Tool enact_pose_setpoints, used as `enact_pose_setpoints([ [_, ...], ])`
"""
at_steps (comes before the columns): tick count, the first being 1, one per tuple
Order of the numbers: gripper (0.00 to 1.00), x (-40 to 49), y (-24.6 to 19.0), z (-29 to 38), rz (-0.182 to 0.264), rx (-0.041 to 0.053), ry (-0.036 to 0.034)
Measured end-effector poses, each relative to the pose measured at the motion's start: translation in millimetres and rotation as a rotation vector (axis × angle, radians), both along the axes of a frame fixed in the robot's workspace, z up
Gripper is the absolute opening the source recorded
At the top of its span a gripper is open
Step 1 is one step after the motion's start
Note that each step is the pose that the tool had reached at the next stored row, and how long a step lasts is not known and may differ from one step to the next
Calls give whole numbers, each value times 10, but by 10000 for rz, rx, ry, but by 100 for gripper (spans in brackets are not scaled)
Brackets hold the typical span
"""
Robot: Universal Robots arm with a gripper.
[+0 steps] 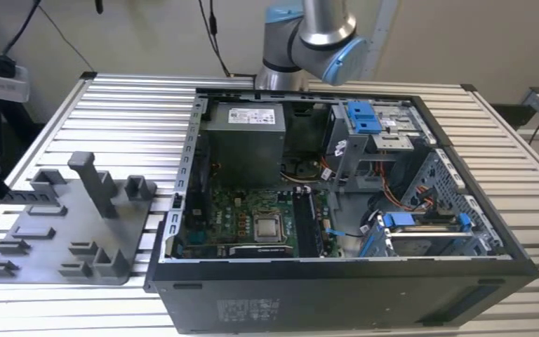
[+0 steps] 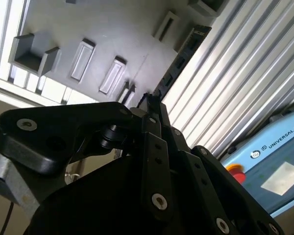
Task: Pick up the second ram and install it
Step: 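Pick up the second ram and move it above second insertion slot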
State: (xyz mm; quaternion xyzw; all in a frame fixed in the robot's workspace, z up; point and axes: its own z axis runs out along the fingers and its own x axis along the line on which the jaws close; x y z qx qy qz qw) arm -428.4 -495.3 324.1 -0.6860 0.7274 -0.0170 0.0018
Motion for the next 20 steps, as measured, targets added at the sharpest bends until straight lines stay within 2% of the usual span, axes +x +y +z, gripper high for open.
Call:
enact_pose_setpoints([
  [20,14,0,0,238,0,0,1],
])
